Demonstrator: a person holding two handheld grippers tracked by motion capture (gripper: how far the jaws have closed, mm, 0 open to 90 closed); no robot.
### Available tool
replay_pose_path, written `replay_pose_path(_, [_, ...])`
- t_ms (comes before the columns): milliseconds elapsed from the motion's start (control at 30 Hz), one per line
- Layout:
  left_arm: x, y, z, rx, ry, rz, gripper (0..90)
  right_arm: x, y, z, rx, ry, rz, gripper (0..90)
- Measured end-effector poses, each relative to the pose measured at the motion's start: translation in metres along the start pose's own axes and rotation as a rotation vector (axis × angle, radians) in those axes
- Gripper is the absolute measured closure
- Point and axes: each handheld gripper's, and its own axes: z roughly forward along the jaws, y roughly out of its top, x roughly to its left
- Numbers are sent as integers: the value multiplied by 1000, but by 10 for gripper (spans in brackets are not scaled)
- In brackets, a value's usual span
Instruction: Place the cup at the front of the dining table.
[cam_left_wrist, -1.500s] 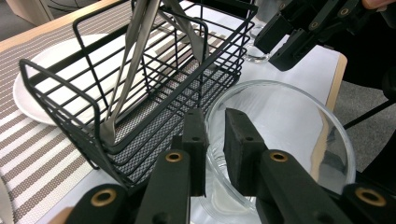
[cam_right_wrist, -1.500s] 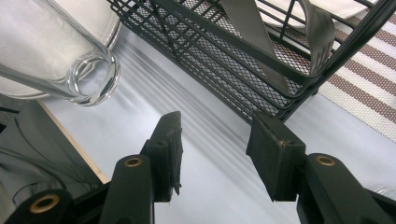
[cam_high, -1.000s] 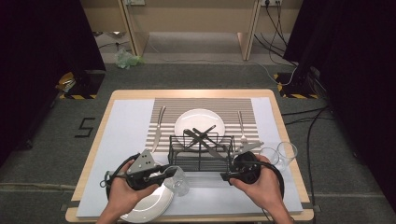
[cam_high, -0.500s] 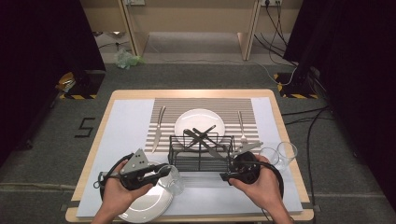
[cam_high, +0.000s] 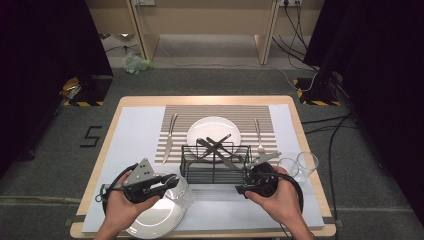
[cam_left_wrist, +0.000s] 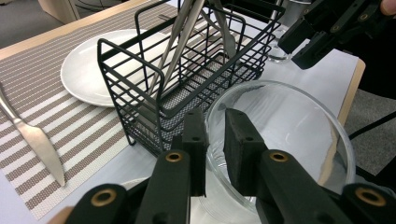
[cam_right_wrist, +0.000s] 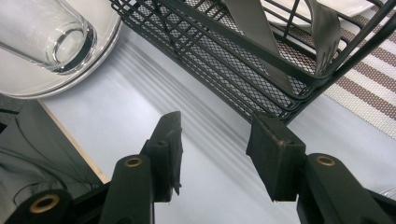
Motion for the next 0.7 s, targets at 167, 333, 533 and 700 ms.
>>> replay_pose_path(167, [1, -1, -2, -1, 6, -4, 784, 0, 0, 0, -1, -1, 4, 542])
replay_pose_path(333, [3, -2, -4, -4, 11, -10, 784, -1, 0, 0, -1, 0, -1, 542])
replay_pose_path(533, [4, -3, -6, -4, 18, -11, 784, 0, 0, 0, -2, -1, 1, 542])
replay_pose_path(700, [6, -4, -9, -7, 26, -11, 784, 0, 0, 0, -1, -1, -2, 542])
